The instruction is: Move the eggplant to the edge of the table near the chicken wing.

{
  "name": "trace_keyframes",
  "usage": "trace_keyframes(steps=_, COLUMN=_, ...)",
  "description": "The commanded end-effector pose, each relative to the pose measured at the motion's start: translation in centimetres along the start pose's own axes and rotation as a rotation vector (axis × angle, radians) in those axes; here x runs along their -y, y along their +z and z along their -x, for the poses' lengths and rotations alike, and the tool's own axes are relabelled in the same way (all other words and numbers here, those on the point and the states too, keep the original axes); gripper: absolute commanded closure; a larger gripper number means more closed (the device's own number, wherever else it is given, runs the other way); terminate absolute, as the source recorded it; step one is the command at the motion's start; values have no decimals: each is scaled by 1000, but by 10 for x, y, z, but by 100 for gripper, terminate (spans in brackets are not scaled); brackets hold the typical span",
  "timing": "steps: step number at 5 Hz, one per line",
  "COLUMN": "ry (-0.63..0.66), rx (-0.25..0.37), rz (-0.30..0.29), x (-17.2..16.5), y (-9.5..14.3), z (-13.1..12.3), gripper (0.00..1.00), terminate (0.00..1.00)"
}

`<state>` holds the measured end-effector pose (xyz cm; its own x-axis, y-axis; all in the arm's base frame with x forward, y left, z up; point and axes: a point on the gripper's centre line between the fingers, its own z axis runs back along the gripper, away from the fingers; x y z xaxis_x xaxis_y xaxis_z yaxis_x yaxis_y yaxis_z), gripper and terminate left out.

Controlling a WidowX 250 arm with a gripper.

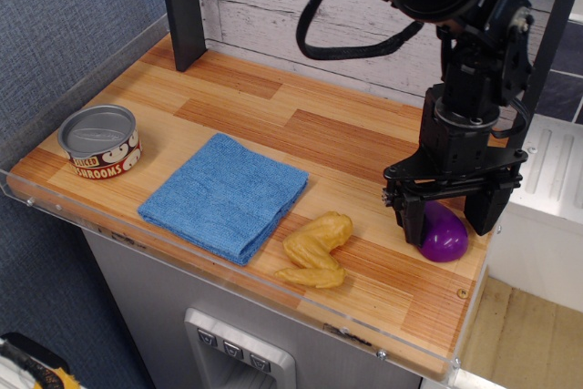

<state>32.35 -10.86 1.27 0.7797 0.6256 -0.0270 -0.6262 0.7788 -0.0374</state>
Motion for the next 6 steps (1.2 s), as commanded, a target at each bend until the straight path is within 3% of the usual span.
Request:
trace_keyframes(steps=1, ry=-72, rx=116, rz=98, x=9, y=60, z=8, gripper=0, terminate=0)
trace_keyframes(steps=2, ry=-92, rx=160, rz=143, x=-2, y=88, z=11, gripper=0, terminate=0)
trace_keyframes(steps=3, ry=-110, rx=192, rz=104, x=-21, y=105, z=3, gripper=0, terminate=0)
trace_keyframes(steps=4, ry=-77, rx=227, rz=-5, x=-60, y=120, z=-19, gripper=0, terminate=0)
trace_keyframes(steps=6, ry=-146, rx=241, rz=-66, x=-127, y=125, z=-71, gripper=0, terminate=0)
